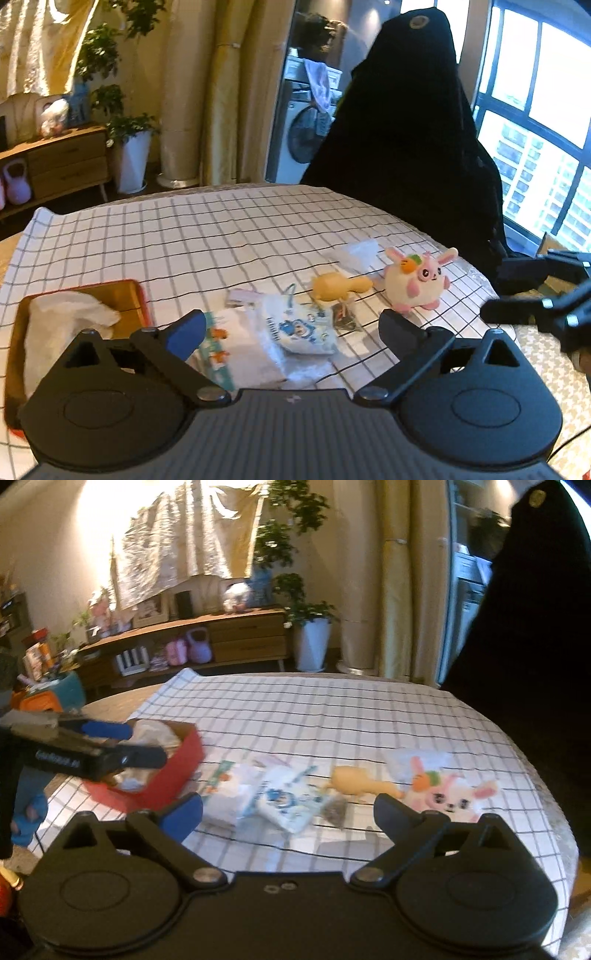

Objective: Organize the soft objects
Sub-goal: 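Move both tools back over the remaining items on the table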

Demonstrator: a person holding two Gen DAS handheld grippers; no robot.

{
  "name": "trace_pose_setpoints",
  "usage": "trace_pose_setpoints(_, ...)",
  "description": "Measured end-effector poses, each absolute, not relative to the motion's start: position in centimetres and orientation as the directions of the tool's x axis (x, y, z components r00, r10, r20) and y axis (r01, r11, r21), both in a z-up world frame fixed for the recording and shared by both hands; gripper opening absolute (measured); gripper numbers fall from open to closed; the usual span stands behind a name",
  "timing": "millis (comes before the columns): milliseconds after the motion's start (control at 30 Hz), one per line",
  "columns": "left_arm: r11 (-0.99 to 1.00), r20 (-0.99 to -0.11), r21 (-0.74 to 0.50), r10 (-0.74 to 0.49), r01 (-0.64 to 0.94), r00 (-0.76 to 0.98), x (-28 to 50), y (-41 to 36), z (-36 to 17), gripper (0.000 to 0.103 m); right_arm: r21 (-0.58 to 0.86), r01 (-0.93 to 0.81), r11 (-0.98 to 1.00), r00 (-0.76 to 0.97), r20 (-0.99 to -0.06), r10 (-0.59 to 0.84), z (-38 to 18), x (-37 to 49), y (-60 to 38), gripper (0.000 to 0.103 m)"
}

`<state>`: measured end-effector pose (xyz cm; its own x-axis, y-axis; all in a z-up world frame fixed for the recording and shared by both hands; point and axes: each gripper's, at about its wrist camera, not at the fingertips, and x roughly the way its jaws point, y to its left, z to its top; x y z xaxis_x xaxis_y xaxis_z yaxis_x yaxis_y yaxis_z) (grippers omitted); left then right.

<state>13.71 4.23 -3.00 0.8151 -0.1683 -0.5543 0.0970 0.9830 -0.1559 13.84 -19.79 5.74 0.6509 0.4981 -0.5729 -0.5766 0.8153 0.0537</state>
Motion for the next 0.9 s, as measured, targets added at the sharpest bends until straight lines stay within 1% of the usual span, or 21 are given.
trace_pose_setpoints(233,0.982,-0.537,-0.145,-0.18,0.12,0.824,16.0,2.1,-4.3,0.101,0.079,-0.519,0.851,0.67,-0.581,0.463,5.5,17.3,-21.3,0.099)
trace_pose_setpoints(500,0.989,-0.584,-0.104,-0.143,0.102,0.799,18.8,0.1,-7.0,0.101,0.067,-0.496,0.866,0.669,-0.607,0.43,5.5,22.4,-21.2,0.099)
trace_pose_setpoints(600,0.991,-0.596,-0.083,-0.132,0.102,0.792,19.7,-0.3,-8.0,0.1,0.083,-0.47,0.879,0.665,-0.621,0.415,5.6,25.0,-21.1,0.099)
trace_pose_setpoints(767,0.987,-0.63,-0.067,-0.158,0.149,0.761,21.7,-1.0,-9.5,0.1,0.071,-0.439,0.895,0.651,-0.661,0.372,4.7,29.1,-20.5,0.099)
trace_pose_setpoints(900,0.981,-0.661,-0.006,-0.149,0.194,0.735,22.9,-2.5,-11.3,0.1,0.075,-0.395,0.916,0.632,-0.701,0.33,3.3,32.6,-20.1,0.099)
